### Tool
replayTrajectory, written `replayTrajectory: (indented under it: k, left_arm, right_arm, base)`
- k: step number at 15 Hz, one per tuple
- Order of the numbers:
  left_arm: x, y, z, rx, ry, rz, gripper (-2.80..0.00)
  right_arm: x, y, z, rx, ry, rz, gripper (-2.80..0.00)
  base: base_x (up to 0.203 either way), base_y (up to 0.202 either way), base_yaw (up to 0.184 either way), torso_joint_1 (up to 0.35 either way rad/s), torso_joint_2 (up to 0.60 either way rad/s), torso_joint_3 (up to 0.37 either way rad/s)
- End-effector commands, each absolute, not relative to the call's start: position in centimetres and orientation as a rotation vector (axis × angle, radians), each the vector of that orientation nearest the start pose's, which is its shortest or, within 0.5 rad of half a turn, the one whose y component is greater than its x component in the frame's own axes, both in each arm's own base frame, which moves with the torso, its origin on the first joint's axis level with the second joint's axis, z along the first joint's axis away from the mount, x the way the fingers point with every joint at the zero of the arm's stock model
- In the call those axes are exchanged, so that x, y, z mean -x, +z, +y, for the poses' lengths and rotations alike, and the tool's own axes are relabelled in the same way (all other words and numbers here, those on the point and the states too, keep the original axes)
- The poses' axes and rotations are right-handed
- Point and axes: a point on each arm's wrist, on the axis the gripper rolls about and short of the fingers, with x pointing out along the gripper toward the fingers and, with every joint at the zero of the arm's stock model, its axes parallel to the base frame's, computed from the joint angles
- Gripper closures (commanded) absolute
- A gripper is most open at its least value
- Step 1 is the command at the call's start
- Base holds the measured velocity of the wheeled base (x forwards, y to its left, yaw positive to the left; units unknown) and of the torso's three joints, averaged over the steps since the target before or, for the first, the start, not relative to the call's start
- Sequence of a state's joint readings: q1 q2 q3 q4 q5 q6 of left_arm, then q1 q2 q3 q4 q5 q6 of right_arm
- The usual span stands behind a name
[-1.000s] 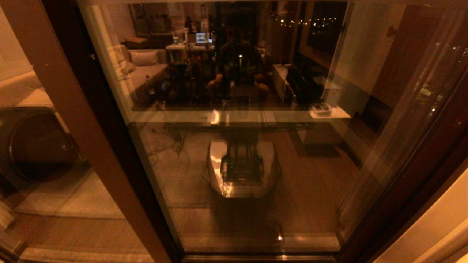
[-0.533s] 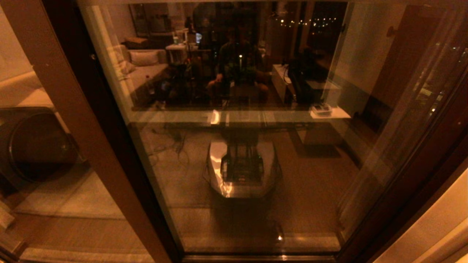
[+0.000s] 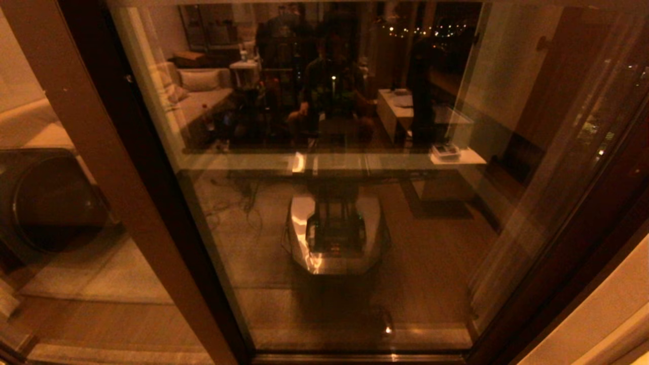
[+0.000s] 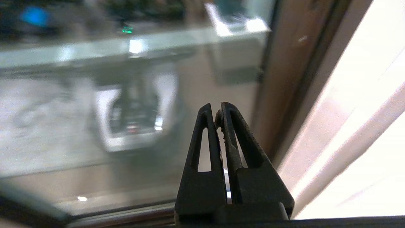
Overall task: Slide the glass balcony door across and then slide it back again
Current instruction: Open the slid door
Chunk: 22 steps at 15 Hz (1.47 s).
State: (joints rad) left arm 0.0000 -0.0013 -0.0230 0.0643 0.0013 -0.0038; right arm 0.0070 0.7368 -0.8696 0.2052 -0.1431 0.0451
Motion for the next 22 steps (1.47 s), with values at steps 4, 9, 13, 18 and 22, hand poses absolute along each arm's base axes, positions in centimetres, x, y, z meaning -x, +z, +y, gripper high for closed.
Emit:
replayTrajectory:
  k: [4,9,13,18,22]
  left_arm:
    - [2.5,7.5,0.0,0.005,0.002,0.040,0.00]
    - [2.5,7.5,0.0,0.005,0.002,0.040,0.00]
    - [2.5,7.5,0.0,0.005,0.002,0.040,0.00]
    - [2.5,7.5,0.0,0.005,0.002,0.040,0.00]
    - [2.5,7.5,0.0,0.005,0.002,0.040,0.00]
  right_arm:
    - [-12.6,32.6,-2.1,0.055,-0.316,0.306,0.00]
    - [-15.4,31.2,-7.3,0.022,-0.384,0.424,0.00]
    - [-15.4,31.1,-8.9,-0.001,-0.278,0.410,0.00]
    - [-16.9,31.9,-11.9,-0.030,-0.258,0.364,0.00]
    - [-18.6,33.1,-15.7,-0.044,-0.285,0.333,0.00]
  base:
    - [0.000,0.000,0.000,0.000,0.00,0.000]
    - [0.000,0.000,0.000,0.000,0.00,0.000]
    - [0.000,0.000,0.000,0.000,0.00,0.000]
    - [0.000,0.000,0.000,0.000,0.00,0.000]
    - [0.000,0.000,0.000,0.000,0.00,0.000]
